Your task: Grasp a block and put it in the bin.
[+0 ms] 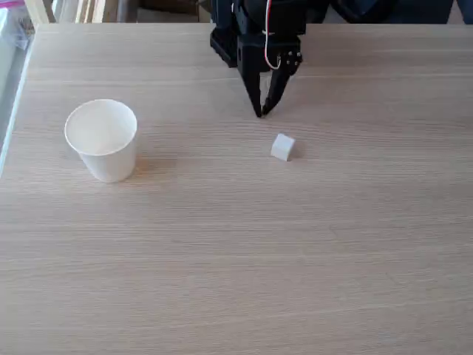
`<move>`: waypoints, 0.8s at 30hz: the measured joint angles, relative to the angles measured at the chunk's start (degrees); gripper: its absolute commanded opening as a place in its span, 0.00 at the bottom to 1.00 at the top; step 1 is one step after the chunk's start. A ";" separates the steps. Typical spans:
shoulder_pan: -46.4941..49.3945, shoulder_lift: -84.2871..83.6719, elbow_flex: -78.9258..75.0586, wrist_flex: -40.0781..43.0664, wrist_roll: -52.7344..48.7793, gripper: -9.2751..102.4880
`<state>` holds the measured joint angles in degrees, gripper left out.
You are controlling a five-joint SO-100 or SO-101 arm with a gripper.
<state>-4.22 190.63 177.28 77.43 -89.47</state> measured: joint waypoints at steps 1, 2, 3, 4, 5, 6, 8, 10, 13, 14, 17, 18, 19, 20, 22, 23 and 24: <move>0.00 0.00 0.00 0.00 0.00 0.08; 0.00 0.00 0.00 0.00 0.00 0.08; -0.26 0.00 0.00 0.00 0.35 0.08; -0.62 0.00 0.00 -0.26 0.88 0.08; -0.88 0.00 0.00 -0.62 1.49 0.08; -1.14 -0.09 0.00 -1.05 2.20 0.08; -2.11 -1.41 -0.09 -2.20 4.39 0.08; -3.34 -3.60 -1.41 -3.16 6.06 0.08; -5.98 -8.00 -4.57 -4.75 10.11 0.08; -6.77 -9.67 -5.71 -5.36 11.51 0.08; -8.35 -14.06 -9.14 -7.03 15.82 0.10; -8.61 -15.29 -10.20 -7.56 17.49 0.10; -8.79 -16.44 -11.34 -8.00 18.98 0.11; -8.88 -17.58 -12.39 -8.35 20.30 0.12; -9.58 -20.21 -14.59 -8.96 23.20 0.17; -9.93 -21.45 -15.56 -9.23 24.70 0.20; -10.02 -23.12 -16.61 -9.49 26.02 0.23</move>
<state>-14.24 167.52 160.66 67.94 -63.46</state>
